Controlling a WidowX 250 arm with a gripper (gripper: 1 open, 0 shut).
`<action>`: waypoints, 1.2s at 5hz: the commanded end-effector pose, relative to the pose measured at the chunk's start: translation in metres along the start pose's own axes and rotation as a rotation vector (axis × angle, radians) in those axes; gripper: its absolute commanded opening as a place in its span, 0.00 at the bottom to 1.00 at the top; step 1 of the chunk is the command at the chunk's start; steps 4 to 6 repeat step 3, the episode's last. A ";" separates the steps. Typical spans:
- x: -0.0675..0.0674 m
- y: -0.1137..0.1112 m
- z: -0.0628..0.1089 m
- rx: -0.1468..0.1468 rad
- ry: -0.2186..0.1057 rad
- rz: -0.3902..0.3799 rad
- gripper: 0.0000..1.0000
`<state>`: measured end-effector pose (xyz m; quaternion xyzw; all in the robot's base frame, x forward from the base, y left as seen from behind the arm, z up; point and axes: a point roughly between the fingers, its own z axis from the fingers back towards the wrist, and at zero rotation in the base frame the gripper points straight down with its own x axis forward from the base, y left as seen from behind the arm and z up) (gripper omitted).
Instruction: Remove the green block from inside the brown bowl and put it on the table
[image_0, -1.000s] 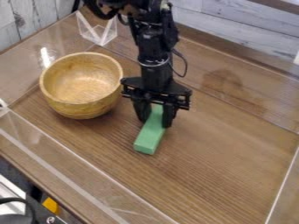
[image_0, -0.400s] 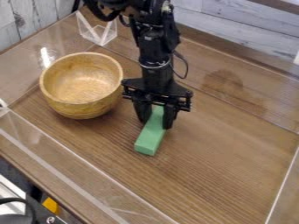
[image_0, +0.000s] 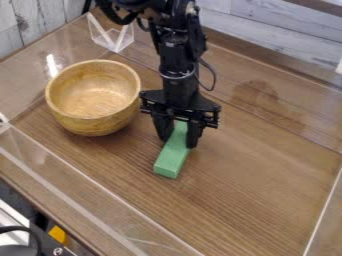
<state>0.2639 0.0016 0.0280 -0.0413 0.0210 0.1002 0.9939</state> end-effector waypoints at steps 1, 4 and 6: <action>-0.002 -0.004 0.001 -0.001 0.004 -0.011 0.00; -0.004 -0.004 -0.001 -0.002 0.019 -0.006 0.00; -0.004 -0.004 -0.001 -0.002 0.019 -0.006 0.00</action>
